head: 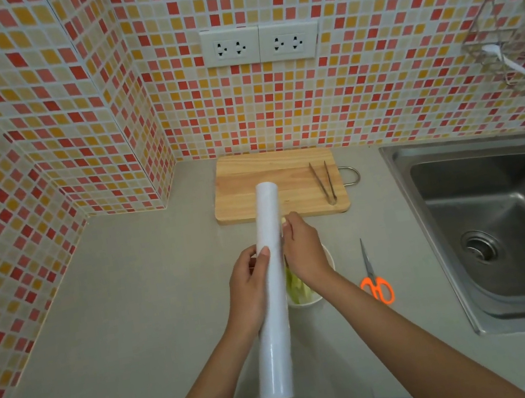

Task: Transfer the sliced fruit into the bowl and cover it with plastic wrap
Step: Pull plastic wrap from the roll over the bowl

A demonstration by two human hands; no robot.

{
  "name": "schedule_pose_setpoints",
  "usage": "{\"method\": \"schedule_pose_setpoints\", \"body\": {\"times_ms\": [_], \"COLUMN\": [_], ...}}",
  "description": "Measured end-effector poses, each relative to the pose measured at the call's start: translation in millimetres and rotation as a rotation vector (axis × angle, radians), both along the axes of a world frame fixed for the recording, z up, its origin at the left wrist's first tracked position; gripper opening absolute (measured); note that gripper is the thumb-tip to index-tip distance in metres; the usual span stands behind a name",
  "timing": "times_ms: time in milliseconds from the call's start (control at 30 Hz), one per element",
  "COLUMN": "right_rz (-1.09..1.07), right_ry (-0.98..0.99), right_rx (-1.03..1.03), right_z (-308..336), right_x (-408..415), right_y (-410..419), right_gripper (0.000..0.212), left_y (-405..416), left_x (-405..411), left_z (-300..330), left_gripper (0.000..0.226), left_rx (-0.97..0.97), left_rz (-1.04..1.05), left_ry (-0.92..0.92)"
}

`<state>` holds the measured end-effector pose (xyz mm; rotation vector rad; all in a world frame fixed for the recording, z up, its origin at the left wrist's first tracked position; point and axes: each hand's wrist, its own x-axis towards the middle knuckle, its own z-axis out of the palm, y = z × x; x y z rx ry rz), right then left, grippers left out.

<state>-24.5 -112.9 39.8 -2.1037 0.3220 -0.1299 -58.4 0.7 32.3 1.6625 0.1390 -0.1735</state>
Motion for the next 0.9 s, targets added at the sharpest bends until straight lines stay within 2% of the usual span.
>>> {"method": "schedule_pose_setpoints", "body": {"times_ms": [133,267,433,600,733,800,900], "right_rz": [-0.008,-0.035,-0.012,-0.063,0.070,0.067,-0.045], "right_ry": [-0.010,0.010,0.053,0.117,0.124,0.103,0.094], "right_rx": [0.011,0.201,0.202,0.465,0.301,0.265,0.400], "right_z": [-3.9,-7.6,-12.6,-6.9,-7.9,-8.2,-5.4], "right_x": [-0.3,-7.6,-8.8,-10.8,-19.2,-19.7,-17.0], "right_y": [-5.0,-0.7,3.5,-1.8,7.8,11.4,5.6], "right_gripper": [0.034,0.031,0.032,0.035,0.034,0.031,0.031], "left_y": [4.0,4.5,7.6,15.8,17.5,16.6,20.3], "left_x": [-1.0,-1.4,-2.2,2.9,6.1,7.0,10.2], "left_z": [1.9,3.0,3.2,8.8,10.7,11.6,12.8], "left_gripper": [0.019,0.022,0.025,0.029,0.026,0.027,0.030], "left_rx": [-0.012,0.000,0.007,-0.103,-0.068,-0.074,-0.120], "left_rz": [0.007,0.000,0.022,0.041,0.020,0.010,0.036], "left_ry": [-0.009,0.018,0.032,0.091,0.052,0.060,0.103]}}
